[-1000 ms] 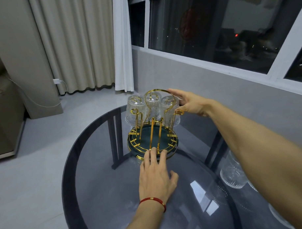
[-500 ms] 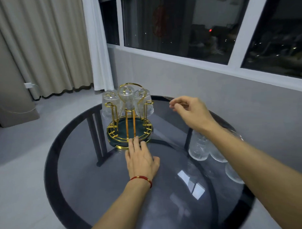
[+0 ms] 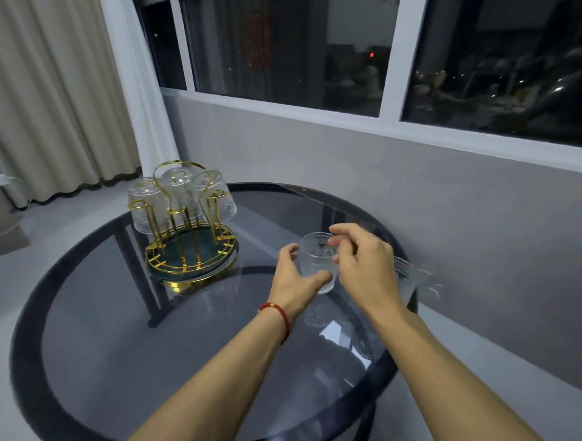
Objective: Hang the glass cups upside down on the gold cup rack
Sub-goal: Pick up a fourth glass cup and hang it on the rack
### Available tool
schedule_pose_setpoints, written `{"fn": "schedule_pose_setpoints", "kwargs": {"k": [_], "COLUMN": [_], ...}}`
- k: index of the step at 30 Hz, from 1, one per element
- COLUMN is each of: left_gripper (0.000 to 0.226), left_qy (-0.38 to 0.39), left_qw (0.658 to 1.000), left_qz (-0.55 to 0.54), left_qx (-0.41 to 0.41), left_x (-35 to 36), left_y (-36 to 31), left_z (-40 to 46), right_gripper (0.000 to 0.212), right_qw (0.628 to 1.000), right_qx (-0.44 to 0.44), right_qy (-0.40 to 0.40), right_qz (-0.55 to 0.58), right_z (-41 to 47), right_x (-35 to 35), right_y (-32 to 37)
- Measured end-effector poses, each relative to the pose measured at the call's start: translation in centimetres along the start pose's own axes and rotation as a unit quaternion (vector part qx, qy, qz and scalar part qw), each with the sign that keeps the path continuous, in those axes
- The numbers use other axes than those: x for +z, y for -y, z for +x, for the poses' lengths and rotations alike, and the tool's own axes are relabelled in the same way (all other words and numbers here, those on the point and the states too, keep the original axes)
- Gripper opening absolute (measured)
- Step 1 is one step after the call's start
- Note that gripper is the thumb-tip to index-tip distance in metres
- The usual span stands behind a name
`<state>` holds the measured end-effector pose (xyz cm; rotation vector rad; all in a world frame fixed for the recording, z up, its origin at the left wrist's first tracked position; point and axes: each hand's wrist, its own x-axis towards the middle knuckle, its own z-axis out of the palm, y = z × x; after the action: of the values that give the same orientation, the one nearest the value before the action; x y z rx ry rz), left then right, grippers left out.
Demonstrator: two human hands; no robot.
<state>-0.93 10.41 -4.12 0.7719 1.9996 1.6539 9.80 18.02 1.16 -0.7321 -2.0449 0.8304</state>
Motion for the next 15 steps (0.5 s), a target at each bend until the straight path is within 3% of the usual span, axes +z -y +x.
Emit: {"fn": "schedule_pose_setpoints", "kwargs": {"k": [8, 15], "left_gripper": [0.088, 0.092], "left_qy": [-0.062, -0.082], "left_qw": [0.985, 0.973], "left_qz": [0.156, 0.208], "left_qx": [0.046, 0.059], "left_x": [1.7, -1.0], "left_y": [-1.9, -0.9], "left_z": [1.8, 0.2], "right_gripper": [0.031, 0.033], "right_qw": [0.998, 0.999], "right_qx": [0.028, 0.05], "right_qy": [-0.05, 0.0], "right_qz": [0.017, 0.021], "right_z": [0.1, -0.2], "right_x": [0.0, 0.8], "right_y": [0.5, 0.0]}}
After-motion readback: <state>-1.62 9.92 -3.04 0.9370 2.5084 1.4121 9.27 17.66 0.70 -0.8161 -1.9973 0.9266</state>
